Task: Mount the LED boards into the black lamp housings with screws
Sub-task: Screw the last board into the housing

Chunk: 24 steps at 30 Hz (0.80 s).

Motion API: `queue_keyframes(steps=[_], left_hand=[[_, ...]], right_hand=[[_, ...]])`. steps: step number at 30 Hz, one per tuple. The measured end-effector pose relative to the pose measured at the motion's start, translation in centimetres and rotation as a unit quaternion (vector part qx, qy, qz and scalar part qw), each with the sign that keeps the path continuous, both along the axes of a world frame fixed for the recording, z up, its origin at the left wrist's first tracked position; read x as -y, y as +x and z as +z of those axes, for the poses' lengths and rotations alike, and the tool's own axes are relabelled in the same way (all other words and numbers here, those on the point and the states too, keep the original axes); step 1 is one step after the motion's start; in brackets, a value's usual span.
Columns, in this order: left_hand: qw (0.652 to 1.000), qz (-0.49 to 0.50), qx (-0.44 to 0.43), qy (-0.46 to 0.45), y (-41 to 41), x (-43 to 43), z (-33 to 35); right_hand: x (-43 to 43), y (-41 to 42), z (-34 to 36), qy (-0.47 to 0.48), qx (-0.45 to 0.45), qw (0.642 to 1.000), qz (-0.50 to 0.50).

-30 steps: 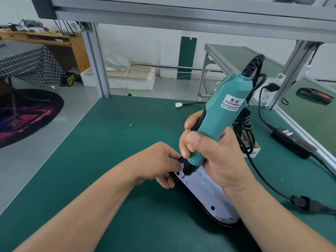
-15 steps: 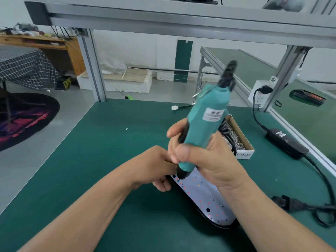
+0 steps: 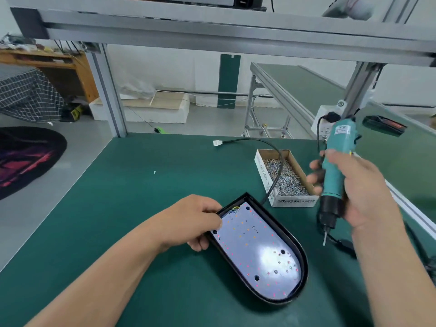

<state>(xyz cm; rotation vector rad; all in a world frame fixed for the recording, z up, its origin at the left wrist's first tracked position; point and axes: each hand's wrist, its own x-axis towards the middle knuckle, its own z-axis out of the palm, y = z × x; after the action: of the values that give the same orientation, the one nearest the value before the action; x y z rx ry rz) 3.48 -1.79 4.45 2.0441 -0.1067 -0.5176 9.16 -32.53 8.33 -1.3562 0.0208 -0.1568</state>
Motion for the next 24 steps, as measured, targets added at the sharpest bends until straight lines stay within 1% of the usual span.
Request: queue_keyframes(steps=[1,3,6,7,8,10,11,12,14,17,19,21,22,24], left_hand=[[1.000,0.003,0.009,0.015,0.0,0.0,-0.1],[0.999,0.003,0.023,0.034,0.1,0.0,-0.2],[0.999,-0.009,0.033,0.027,0.0,-0.2,-0.4],[0.999,-0.013,0.034,0.025,0.1,-0.2,-0.5],[0.999,-0.016,0.036,0.026,0.2,-0.3,-0.5],[0.999,-0.019,0.038,0.031,0.2,-0.4,-0.7],[0.999,-0.019,0.037,0.030,0.2,-0.4,-0.8],[0.999,-0.018,0.036,0.026,0.2,-0.5,-0.9],[0.999,-0.016,0.037,0.023,0.3,-0.5,-0.9],[0.998,-0.011,0.046,0.028,0.4,-0.4,-0.9],[0.999,-0.001,0.046,0.021,0.5,-0.4,-1.1],[0.999,0.005,0.047,0.019,0.5,-0.5,-1.3],[0.999,0.006,0.047,0.018,0.6,-0.5,-1.3],[0.999,0.008,0.047,0.016,0.7,-0.6,-1.4]], right_hand=[[0.8,0.3,-0.5,-0.045,-0.008,0.999,-0.009],[2.5,0.5,-1.4,-0.173,-0.029,0.984,-0.018],[4.2,0.0,-2.6,-0.368,-0.052,0.928,-0.016],[4.5,-0.3,-2.9,-0.432,-0.058,0.900,-0.018],[4.7,-0.5,-3.1,-0.505,-0.061,0.860,-0.020],[4.8,-0.8,-3.3,-0.633,-0.068,0.770,-0.036],[4.8,-1.0,-3.3,-0.664,-0.070,0.743,-0.048],[4.7,-1.0,-3.2,-0.677,-0.071,0.731,-0.057],[4.7,-1.1,-3.1,-0.686,-0.085,0.720,-0.057],[4.8,-1.1,-2.8,-0.686,-0.115,0.717,-0.036],[4.5,-1.3,-2.6,-0.689,-0.117,0.715,-0.032],[3.9,-1.3,-2.3,-0.691,-0.061,0.716,-0.080],[3.5,-1.3,-1.9,-0.679,-0.018,0.725,-0.111],[2.1,-0.8,-0.9,-0.631,0.056,0.762,-0.135]])
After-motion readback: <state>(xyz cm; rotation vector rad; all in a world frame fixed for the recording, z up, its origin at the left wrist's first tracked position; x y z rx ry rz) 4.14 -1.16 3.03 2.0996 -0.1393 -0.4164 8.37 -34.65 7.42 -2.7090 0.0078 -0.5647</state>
